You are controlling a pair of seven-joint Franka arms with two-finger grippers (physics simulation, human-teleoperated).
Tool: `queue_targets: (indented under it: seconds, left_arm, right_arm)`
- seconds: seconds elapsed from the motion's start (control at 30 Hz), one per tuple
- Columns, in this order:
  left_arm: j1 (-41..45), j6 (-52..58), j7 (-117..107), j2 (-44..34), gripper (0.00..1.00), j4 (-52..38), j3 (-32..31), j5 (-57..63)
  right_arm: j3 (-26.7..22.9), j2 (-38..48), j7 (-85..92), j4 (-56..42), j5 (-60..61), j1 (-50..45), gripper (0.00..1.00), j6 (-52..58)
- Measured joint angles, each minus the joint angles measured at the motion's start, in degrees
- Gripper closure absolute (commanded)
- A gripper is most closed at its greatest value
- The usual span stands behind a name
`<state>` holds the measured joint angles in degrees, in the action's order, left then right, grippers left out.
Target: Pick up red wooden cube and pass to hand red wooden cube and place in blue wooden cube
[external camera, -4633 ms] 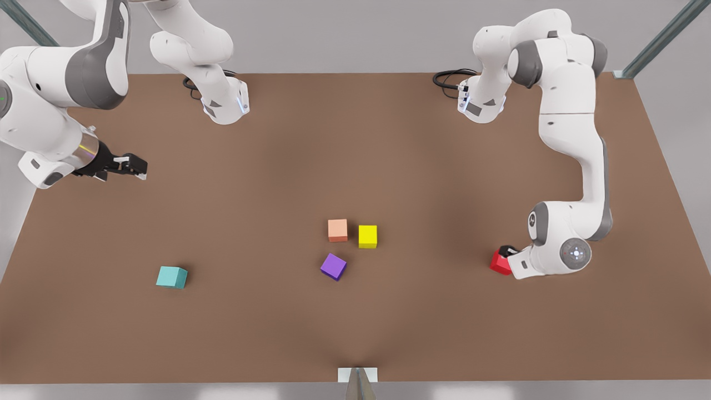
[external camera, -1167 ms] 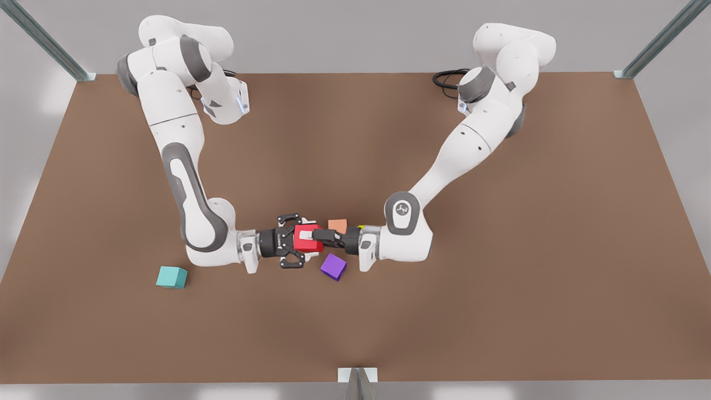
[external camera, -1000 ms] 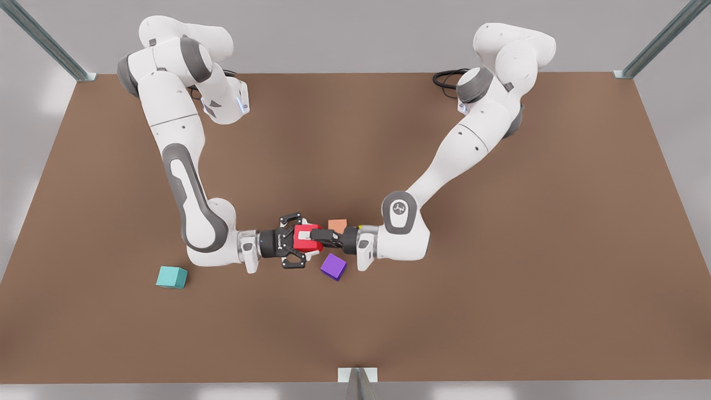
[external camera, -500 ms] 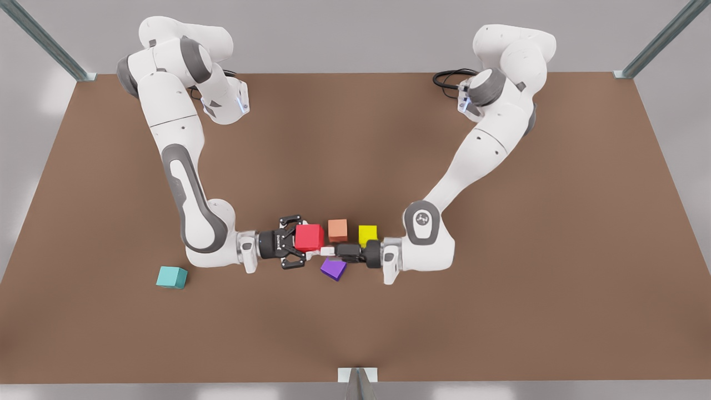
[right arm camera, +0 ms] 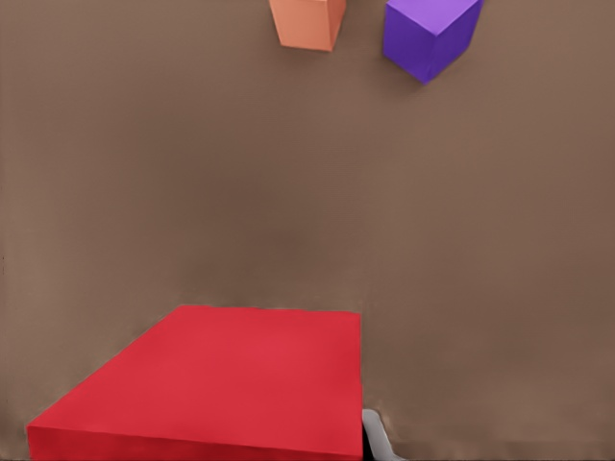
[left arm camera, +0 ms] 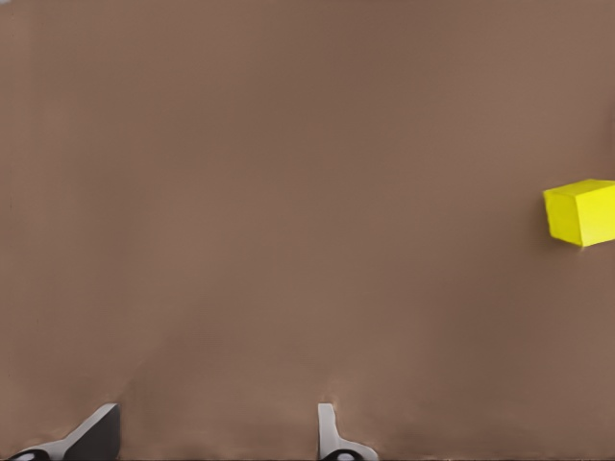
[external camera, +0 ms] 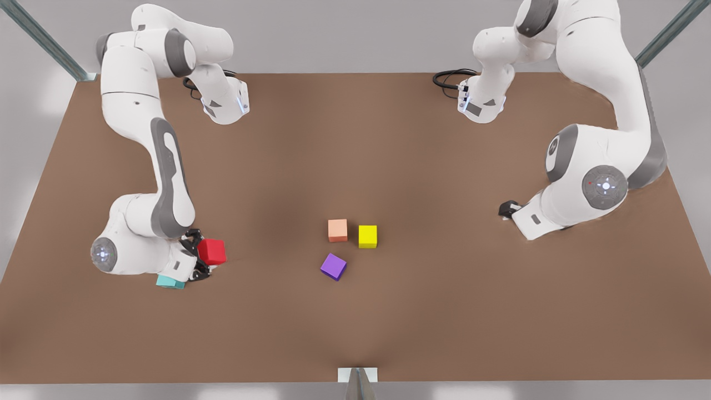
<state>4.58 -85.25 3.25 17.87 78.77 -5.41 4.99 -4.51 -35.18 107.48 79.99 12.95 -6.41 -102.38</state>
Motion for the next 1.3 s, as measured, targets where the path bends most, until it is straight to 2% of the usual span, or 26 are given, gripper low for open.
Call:
queue_targets:
  seconds: [0.03, 0.1, 0.27, 0.63, 1.0, 1.03, 1.07, 1.1, 1.3]
  left_arm:
    - [1.5, 1.1, -0.2, -1.7, 0.0, 1.2, 3.6, -1.2]
    - [2.1, 3.0, -0.5, -2.9, 0.0, 2.0, 6.4, -2.9]
    - [2.2, 7.7, -1.1, -3.5, 0.0, 2.3, 7.0, -5.7]
    - [1.4, 11.3, -1.9, -2.5, 0.0, 2.5, 7.0, -7.7]
    - [1.4, 11.8, -2.4, -2.3, 0.0, 2.6, 7.0, -7.8]
    - [1.4, 11.8, -2.4, -2.2, 0.0, 2.6, 7.0, -7.8]
    - [1.3, 11.8, -2.5, -2.2, 0.0, 2.6, 7.0, -7.8]
    - [1.2, 11.8, -2.5, -2.2, 0.0, 2.6, 7.0, -7.8]
    - [0.9, 11.5, -2.6, -2.1, 0.0, 2.6, 7.0, -7.7]
  right_arm:
    - [-0.9, -0.1, -2.0, 0.1, -4.5, 0.1, 0.56, -1.0]
    - [-2.5, -0.7, -5.8, 0.5, -11.2, 0.4, 0.56, -3.6]
    - [-3.5, -2.7, -13.6, 1.8, -18.3, 2.0, 0.56, -11.3]
    - [-3.6, -3.5, -24.5, 7.3, -19.0, 3.6, 0.55, -22.5]
    - [-3.6, -2.6, -30.3, 12.7, -17.1, 4.4, 0.55, -25.7]
    - [-3.6, -2.6, -30.7, 12.8, -17.0, 4.4, 0.5, -25.8]
    - [-3.6, -2.7, -31.0, 12.9, -16.9, 4.5, 0.38, -25.9]
    - [-3.6, -2.7, -31.4, 12.9, -16.8, 4.5, 0.0, -26.0]
    - [-3.6, -2.9, -33.3, 12.8, -16.0, 4.4, 0.0, -26.4]
